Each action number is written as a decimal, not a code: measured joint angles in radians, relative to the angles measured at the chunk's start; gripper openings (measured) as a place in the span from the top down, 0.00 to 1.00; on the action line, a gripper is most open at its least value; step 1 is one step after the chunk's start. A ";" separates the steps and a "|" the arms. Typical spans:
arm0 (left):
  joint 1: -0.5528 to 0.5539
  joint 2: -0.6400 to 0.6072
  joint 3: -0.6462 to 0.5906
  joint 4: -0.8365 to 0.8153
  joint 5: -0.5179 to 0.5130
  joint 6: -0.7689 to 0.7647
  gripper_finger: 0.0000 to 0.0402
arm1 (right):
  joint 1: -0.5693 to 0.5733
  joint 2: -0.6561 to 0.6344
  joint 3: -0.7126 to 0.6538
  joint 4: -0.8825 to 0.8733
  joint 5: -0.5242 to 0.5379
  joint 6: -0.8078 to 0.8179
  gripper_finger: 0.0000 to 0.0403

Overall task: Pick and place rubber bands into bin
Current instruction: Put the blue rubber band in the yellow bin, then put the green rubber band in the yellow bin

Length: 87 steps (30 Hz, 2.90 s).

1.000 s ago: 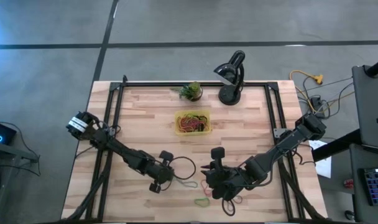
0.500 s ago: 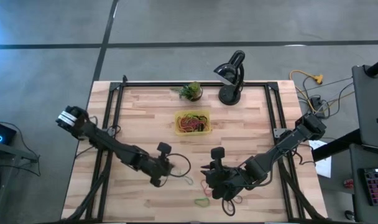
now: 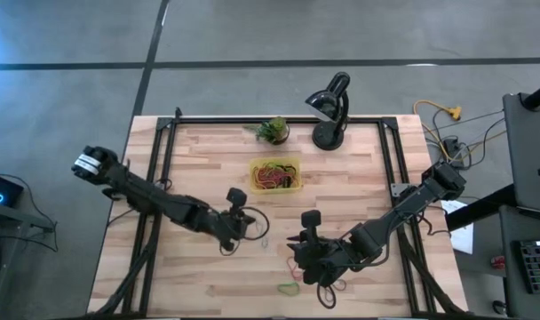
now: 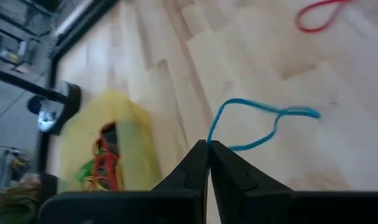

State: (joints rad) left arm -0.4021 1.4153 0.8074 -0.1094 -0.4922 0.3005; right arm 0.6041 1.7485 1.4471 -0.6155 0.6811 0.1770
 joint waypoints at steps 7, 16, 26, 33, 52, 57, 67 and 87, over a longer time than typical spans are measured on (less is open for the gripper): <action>0.095 -0.003 0.001 0.107 0.001 0.146 1.00 | 0.000 0.000 0.000 -0.001 0.000 -0.004 0.83; 0.218 -0.003 0.043 0.196 0.013 0.255 1.00 | 0.000 0.000 0.000 -0.004 0.000 -0.005 0.83; 0.328 -0.004 0.104 0.207 0.016 0.325 1.00 | 0.000 0.000 0.000 -0.010 0.000 -0.005 0.83; 0.443 0.001 0.101 0.197 0.148 0.290 1.00 | 0.000 0.000 0.000 -0.009 0.000 -0.005 0.83; 0.599 0.057 0.066 0.197 0.226 0.228 1.00 | 0.000 0.000 0.000 -0.009 0.000 -0.005 0.83; 0.613 0.057 0.064 0.197 0.227 0.226 1.00 | 0.000 0.000 0.000 -0.009 0.000 -0.005 0.83; 0.651 0.057 0.063 0.196 0.207 0.179 1.00 | 0.000 0.000 0.000 -0.009 0.000 -0.005 0.83; 0.651 0.056 0.059 0.045 0.415 0.121 0.83 | 0.000 0.000 0.000 -0.007 0.000 -0.004 0.83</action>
State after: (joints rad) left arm 0.2489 1.4715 0.8661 -0.0639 -0.0777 0.4213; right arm 0.6037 1.7485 1.4471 -0.6224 0.6815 0.1726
